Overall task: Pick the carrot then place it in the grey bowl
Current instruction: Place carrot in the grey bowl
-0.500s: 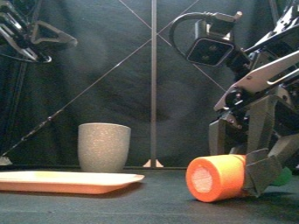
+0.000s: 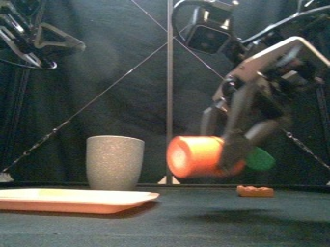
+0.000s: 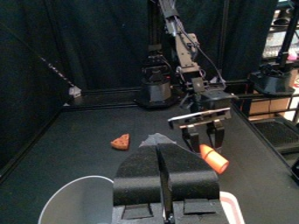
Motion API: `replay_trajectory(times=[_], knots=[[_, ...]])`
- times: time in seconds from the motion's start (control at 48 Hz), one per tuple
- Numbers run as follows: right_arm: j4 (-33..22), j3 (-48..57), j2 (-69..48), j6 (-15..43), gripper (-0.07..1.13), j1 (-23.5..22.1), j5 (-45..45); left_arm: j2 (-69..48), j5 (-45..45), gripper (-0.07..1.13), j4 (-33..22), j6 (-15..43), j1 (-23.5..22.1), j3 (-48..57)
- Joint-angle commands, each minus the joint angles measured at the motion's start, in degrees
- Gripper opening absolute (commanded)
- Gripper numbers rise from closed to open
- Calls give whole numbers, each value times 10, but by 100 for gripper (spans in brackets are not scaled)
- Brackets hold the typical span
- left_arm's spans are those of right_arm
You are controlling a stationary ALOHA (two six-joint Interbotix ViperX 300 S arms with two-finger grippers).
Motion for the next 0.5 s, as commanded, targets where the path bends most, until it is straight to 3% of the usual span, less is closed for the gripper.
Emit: replay_trajectory(times=[0.021, 0.208, 0.5], knots=[[-36, -45, -50, -3, 23, -42, 24, 0, -3, -4, 1, 1, 1, -9], [-95, -100, -71, -1, 23, -97, 26, 0, -3, -4, 2, 1, 1, -9], [-122, -211, -16, -2, 23, -182, -17, 1, -3, -4, 2, 1, 1, -9]])
